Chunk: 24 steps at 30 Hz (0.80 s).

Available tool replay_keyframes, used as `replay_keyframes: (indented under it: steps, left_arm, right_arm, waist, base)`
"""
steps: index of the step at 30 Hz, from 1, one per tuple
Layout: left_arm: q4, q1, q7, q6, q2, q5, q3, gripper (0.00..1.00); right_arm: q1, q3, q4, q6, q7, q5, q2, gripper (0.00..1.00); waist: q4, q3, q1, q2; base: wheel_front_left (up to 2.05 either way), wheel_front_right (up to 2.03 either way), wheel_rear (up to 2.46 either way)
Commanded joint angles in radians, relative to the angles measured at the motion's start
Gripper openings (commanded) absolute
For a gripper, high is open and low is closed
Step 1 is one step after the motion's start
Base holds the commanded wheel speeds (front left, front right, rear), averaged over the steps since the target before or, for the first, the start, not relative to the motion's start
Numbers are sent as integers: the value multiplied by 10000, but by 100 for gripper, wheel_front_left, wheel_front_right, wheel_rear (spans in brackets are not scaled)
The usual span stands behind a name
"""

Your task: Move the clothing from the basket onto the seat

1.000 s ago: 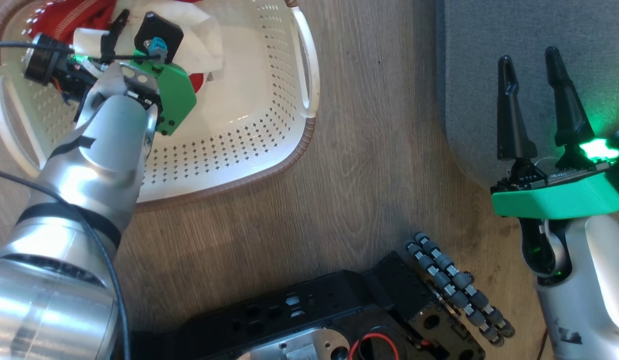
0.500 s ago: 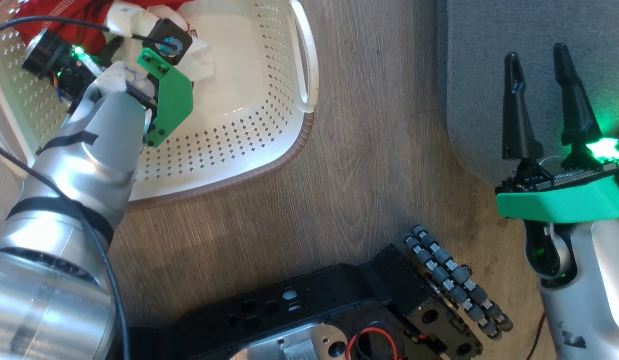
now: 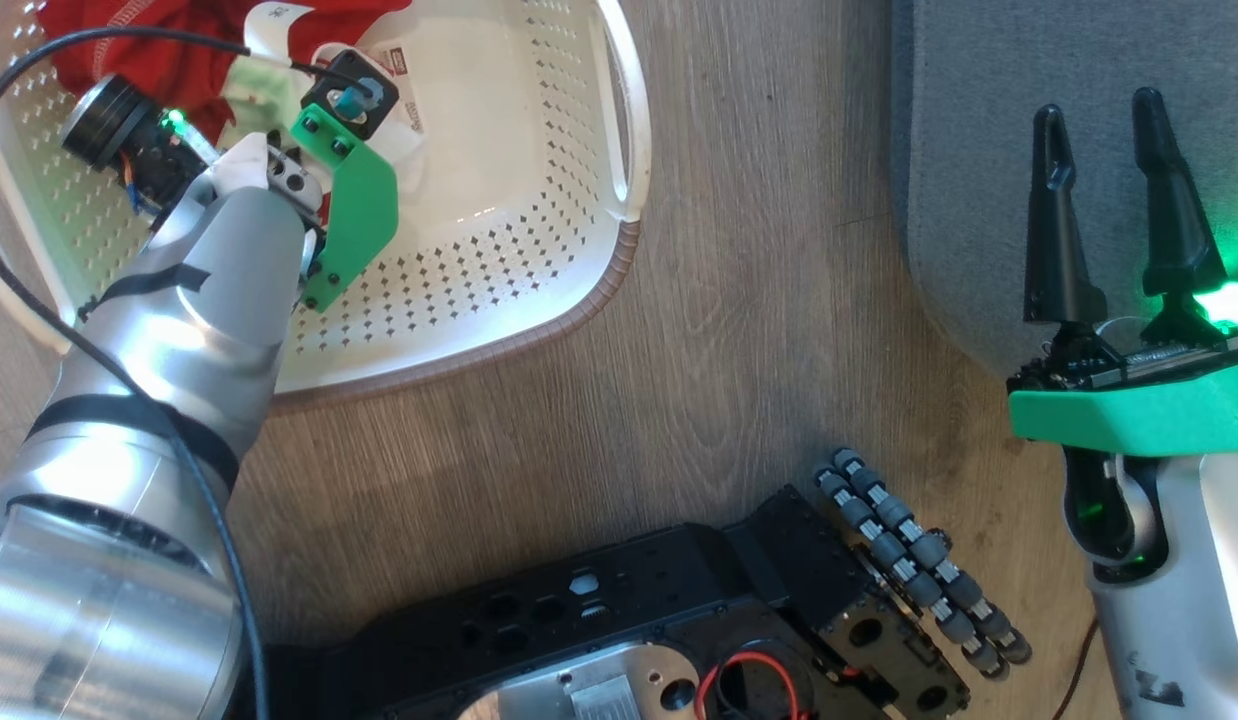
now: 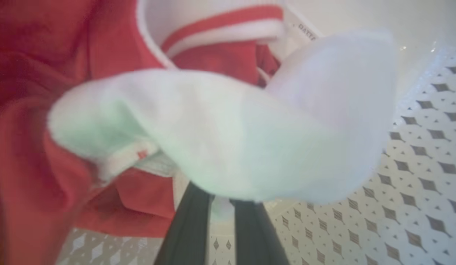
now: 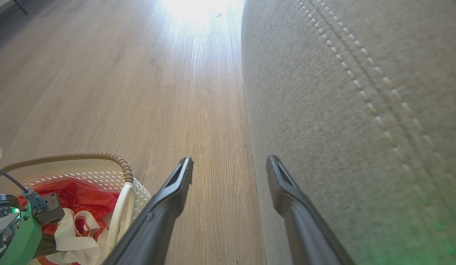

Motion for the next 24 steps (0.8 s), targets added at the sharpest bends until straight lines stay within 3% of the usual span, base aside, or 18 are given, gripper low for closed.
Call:
replay_keyframes:
  steps: [1, 11, 24]
  left_arm:
    - [-74, 321, -5, 16, 137, -96, 65, 0]
    - [-73, 354, -392, 270, 222, -466, 192, 0]
    - [-73, 925, -2223, 668, 297, -847, 238, 0]
  right_arm:
    - [867, 312, 1002, 100, 305, 413, -8, 100]
    - [498, 351, 1082, 100, 305, 387, 18, 100]
    - [-487, 478, 1341, 100, 305, 249, 164, 100]
  waist:
    - [10, 8, 0, 0]
    - [35, -103, 0, 0]
    - [-37, -1395, 0, 0]
  base:
    - [0, 0, 0]
    - [0, 0, 0]
    - [0, 0, 0]
